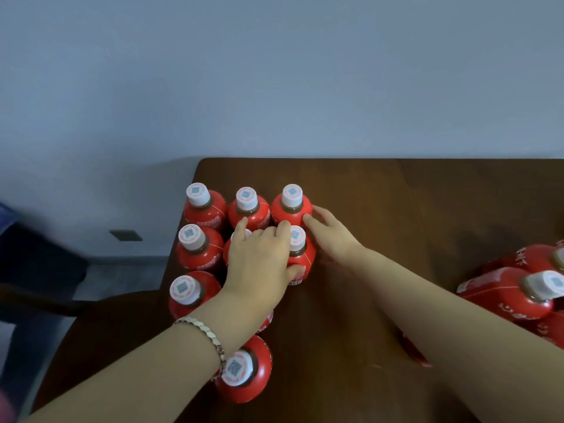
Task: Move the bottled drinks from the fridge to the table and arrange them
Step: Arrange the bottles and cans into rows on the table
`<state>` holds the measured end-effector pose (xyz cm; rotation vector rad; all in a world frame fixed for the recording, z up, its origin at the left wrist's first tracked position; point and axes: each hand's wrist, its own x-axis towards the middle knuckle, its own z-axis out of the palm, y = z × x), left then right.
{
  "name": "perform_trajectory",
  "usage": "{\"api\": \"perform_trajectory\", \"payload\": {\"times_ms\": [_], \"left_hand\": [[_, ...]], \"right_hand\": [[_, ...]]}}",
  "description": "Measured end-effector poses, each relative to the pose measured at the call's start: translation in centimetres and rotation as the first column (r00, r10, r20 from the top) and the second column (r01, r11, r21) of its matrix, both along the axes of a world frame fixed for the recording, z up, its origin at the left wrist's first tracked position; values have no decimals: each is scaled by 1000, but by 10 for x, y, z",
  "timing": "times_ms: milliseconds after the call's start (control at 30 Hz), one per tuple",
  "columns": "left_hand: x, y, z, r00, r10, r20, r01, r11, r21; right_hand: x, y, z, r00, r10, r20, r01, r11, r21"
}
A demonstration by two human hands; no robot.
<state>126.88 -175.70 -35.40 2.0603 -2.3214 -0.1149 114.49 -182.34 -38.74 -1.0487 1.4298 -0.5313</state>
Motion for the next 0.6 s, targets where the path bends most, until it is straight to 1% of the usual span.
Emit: {"api": "perform_trajectory", "payload": {"times_ms": [67, 100, 133, 233, 300, 367, 433, 467, 500, 533, 567, 600], "left_hand": [[1, 0, -1, 1000, 0, 6, 0, 1000, -6], [1, -1, -1, 1000, 0, 9, 0, 1000, -12], [0, -1, -2, 1000, 5, 13, -4, 1000, -11], [0, 0, -1, 999, 21, 26, -21, 1000, -12], [0, 1, -1, 999, 21, 26, -21, 1000, -8], [1, 0, -1, 999, 30, 18, -30, 1000, 7], [1, 0, 0, 999, 34, 3, -34, 999, 23], [0, 0, 2, 1000, 29, -8, -29, 999, 28], [2, 0, 3, 999, 30, -11, -30, 999, 28], [4, 0, 3, 1000, 30, 1, -30, 999, 27], [0, 2, 6, 999, 16, 35, -17, 1000, 20], [-1, 3, 7, 996, -4, 94, 2, 1000, 17]], "right_hand": [[5, 7, -10, 973, -116, 198, 94, 989, 115], [9, 9, -15, 939, -176, 295, 133, 978, 161], [13, 11, -18, 905, -226, 359, 166, 967, 191], [21, 15, -20, 837, -315, 449, 233, 945, 229], [22, 16, -21, 815, -327, 478, 237, 941, 241], [21, 19, -14, 865, -276, 419, 196, 955, 224], [15, 28, 3, 948, -118, 297, 69, 983, 170], [7, 36, 16, 982, -8, 186, -15, 993, 121], [-1, 44, 27, 994, 100, 45, -103, 993, 64], [-12, 53, 36, 979, 171, -112, -173, 985, -4], [-30, 63, 45, 941, 218, -259, -242, 968, -64], [-46, 71, 49, 898, 251, -362, -304, 948, -97]]}}
